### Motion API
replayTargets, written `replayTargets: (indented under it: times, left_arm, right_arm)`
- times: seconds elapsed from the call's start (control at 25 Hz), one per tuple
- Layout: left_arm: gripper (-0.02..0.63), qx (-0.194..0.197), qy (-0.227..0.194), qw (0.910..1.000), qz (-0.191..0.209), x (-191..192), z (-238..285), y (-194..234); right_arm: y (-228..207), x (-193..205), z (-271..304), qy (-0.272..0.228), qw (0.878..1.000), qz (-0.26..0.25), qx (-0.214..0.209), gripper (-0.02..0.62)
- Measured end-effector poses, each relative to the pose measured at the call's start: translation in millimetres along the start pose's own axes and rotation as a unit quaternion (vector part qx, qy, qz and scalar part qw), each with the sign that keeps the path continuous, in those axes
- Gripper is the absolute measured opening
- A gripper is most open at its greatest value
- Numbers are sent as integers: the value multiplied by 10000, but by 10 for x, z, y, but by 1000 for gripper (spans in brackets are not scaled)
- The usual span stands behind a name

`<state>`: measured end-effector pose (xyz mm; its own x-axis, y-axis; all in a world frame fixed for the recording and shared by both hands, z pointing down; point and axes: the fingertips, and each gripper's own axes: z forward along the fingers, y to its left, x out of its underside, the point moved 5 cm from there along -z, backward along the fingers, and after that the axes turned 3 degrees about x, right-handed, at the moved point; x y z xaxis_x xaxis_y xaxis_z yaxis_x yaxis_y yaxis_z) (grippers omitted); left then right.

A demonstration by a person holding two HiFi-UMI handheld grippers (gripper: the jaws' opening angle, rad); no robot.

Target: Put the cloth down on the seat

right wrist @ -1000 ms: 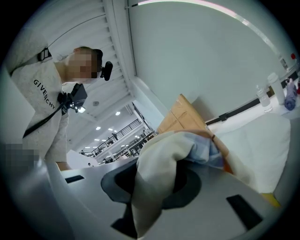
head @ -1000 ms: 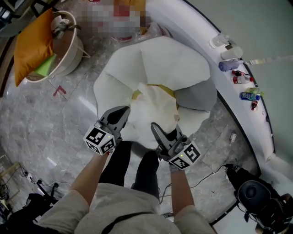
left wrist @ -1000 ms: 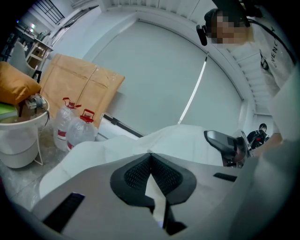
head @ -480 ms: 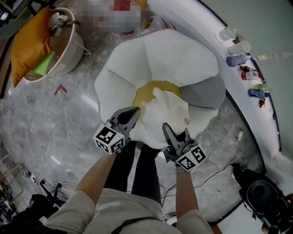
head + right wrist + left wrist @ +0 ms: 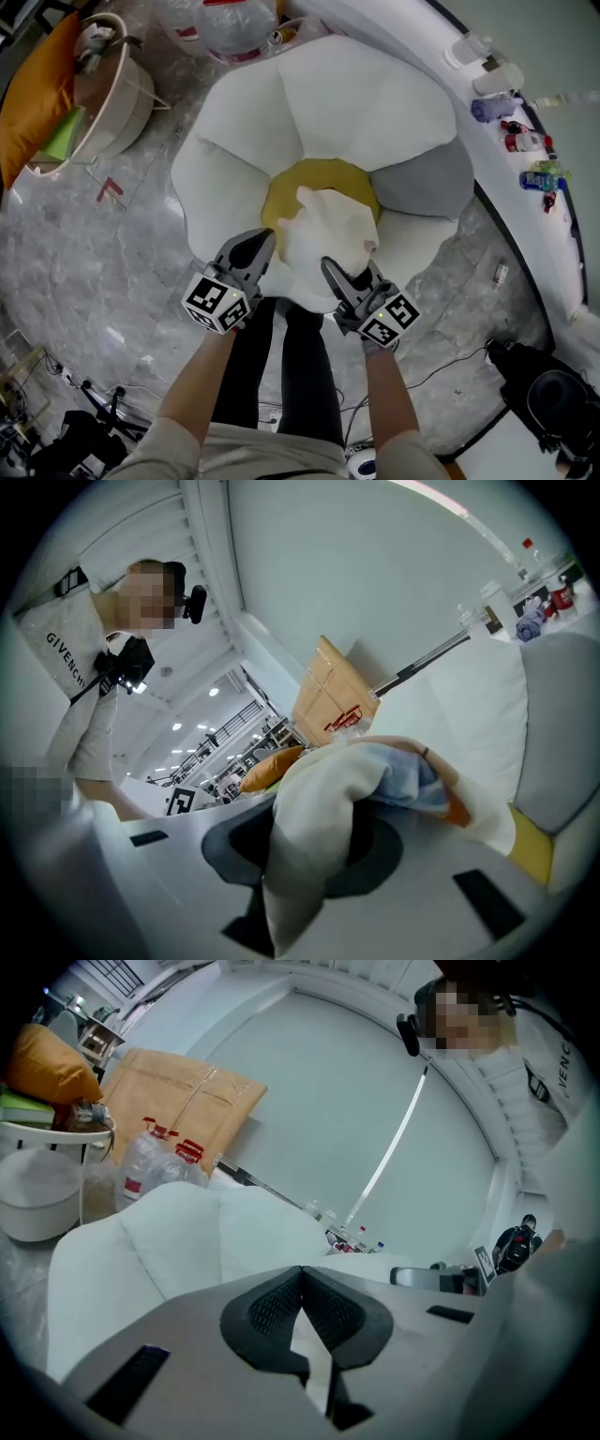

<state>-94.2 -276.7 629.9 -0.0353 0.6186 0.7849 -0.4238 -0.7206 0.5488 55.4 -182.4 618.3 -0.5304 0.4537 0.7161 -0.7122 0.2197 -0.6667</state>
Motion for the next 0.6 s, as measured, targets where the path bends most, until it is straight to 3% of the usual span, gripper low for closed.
replayTargets:
  times: [0.6]
  left_arm:
    - [14,-140,-105,9998,5,878,364,386]
  right_arm:
    - [-794,747,278,-50,9994,156,-308,115]
